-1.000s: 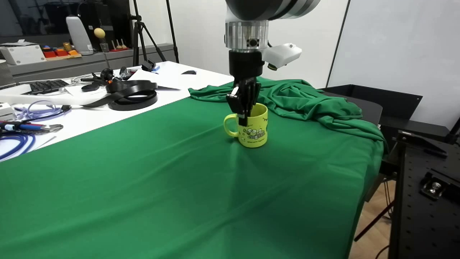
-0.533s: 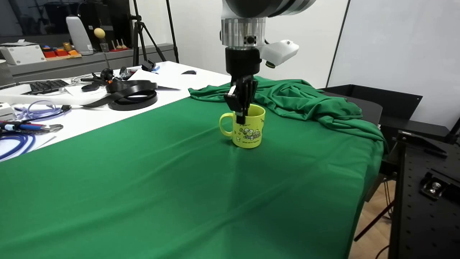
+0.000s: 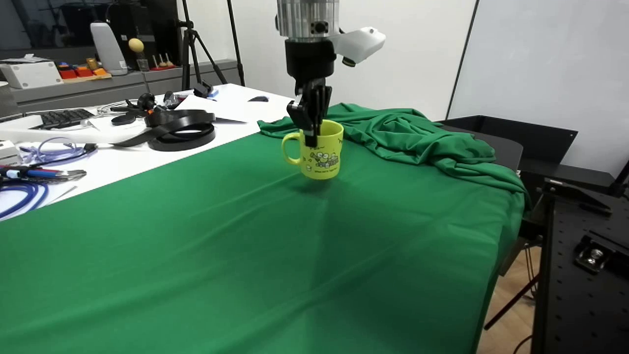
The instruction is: Move the mug forward slightly
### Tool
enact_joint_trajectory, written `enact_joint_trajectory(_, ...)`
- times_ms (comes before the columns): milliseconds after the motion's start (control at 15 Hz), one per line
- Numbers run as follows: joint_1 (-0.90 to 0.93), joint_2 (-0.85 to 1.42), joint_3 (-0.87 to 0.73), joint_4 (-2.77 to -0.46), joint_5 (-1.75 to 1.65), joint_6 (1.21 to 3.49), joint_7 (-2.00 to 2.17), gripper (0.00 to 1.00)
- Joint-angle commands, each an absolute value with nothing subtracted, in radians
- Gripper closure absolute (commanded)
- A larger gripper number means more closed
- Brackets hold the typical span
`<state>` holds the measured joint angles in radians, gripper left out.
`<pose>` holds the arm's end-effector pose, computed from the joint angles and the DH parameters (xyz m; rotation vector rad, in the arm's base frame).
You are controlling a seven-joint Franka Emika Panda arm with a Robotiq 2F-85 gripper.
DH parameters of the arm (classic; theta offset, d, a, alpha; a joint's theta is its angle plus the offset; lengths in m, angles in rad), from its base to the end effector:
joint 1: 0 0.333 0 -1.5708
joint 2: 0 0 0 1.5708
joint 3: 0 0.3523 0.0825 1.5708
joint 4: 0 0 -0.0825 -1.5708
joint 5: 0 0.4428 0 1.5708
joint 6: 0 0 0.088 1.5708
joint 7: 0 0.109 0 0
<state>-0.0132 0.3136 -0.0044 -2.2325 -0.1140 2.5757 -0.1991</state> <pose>0.5949 -0.0087 0.2160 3.0453 0.4246 0.0345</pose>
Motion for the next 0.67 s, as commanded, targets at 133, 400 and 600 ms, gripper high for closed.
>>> enact_joint_trajectory(133, -0.014, 0.346, 0.037, -2.099, -0.090, 2.499, -0.241, 0.98)
enact_joint_trajectory(400, -0.019, 0.409, 0.084, -2.028, -0.039, 2.490, -0.304, 0.98)
enact_joint_trajectory(600, -0.011, 0.459, 0.107, -1.983, -0.025, 2.478, -0.319, 0.98)
